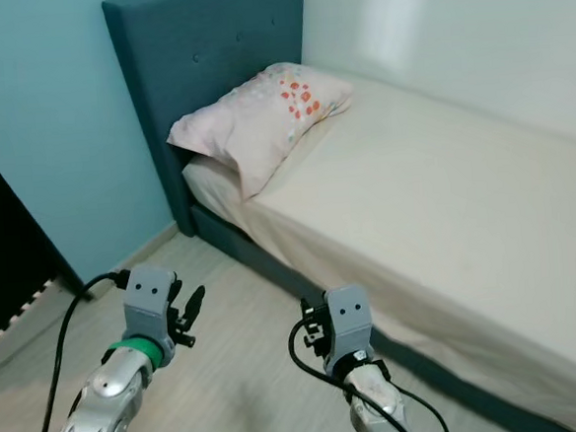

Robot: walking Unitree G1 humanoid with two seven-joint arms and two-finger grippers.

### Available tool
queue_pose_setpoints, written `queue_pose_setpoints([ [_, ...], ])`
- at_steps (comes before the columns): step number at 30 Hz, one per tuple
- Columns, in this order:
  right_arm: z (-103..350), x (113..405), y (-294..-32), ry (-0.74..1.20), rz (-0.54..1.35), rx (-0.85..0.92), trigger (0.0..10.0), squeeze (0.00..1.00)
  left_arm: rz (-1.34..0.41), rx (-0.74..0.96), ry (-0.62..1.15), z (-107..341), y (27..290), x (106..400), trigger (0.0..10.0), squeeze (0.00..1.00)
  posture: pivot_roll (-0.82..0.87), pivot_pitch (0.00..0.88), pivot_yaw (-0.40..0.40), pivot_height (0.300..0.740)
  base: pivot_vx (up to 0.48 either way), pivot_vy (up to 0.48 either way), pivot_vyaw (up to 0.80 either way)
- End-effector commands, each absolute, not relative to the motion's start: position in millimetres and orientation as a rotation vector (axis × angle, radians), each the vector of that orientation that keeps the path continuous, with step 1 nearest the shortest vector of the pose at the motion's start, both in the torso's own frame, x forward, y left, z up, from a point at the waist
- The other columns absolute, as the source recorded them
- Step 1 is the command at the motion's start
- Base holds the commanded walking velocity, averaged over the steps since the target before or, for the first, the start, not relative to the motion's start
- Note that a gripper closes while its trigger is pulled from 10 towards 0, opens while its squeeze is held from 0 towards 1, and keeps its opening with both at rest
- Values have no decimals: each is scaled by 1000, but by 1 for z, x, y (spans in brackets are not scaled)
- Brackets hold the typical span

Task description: Clean up the room

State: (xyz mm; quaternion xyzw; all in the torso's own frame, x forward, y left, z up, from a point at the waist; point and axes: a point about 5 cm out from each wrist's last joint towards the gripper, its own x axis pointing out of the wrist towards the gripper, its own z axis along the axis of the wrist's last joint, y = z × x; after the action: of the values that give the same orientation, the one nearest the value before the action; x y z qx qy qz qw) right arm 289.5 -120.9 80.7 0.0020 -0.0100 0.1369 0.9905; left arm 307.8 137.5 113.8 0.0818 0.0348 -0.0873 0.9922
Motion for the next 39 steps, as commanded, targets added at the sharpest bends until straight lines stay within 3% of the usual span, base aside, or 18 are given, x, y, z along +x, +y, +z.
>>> queue_pose_setpoints([
  [1,73,285,-123,11,270,3,10000,0,-173,160,108,105,138,304,10000,0,-122,89,74,720,0,-480,0],
  [39,72,287,-124,17,263,11,10000,0,-186,157,110,104,135,306,10000,0,-126,71,78,720,0,-331,-12],
])
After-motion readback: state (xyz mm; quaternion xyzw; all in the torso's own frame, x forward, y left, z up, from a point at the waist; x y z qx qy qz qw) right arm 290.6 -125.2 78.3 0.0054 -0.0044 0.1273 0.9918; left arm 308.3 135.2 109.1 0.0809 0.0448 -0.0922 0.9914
